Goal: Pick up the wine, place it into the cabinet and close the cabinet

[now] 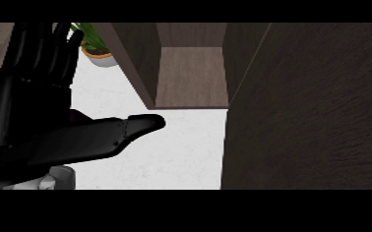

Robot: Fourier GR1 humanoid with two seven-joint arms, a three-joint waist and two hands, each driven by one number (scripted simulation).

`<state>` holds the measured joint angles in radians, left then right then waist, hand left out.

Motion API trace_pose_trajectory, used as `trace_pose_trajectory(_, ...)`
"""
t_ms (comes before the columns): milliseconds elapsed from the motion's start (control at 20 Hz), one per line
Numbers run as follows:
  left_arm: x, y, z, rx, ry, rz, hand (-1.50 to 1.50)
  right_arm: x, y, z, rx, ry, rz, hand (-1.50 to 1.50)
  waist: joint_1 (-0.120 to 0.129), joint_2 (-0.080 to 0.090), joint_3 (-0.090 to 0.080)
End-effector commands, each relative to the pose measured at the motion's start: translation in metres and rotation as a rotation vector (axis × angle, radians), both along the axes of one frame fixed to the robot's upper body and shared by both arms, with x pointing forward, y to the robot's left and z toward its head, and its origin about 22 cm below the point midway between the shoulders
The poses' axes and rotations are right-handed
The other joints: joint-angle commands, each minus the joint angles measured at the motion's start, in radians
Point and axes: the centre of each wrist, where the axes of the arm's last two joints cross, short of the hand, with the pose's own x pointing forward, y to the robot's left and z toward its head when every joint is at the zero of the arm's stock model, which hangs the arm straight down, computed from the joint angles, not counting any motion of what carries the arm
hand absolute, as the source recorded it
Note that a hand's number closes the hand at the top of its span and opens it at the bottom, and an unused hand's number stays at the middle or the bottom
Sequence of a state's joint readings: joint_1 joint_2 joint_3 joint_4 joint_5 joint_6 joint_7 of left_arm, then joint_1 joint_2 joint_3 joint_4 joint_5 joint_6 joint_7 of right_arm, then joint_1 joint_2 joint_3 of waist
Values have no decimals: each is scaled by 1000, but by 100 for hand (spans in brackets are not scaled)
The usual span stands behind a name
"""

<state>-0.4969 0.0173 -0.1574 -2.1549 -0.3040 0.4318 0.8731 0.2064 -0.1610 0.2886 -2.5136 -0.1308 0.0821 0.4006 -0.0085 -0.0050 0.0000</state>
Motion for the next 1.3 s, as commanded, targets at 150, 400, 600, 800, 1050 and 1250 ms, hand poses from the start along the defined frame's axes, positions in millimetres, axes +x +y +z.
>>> trace_pose_trajectory(150,1,30,16,-1,23,57,-150,-44,-5,39,46,-72,49,-150,0,2,-1)
trace_pose_trajectory(400,-11,42,11,49,30,118,-150,-37,-9,34,60,-77,26,-150,3,1,0)
trace_pose_trajectory(600,-14,68,8,64,19,159,-150,-38,-11,34,35,-63,26,-150,0,2,0)
trace_pose_trajectory(800,-14,83,1,62,38,170,-150,-50,-8,39,46,-75,19,-150,-4,0,-1)
trace_pose_trajectory(1050,-16,100,-4,69,45,194,-150,-42,-5,39,39,-77,44,-150,2,2,-1)
trace_pose_trajectory(1250,-8,122,-32,61,83,254,-150,-44,-2,38,40,-89,36,-150,-7,3,-2)
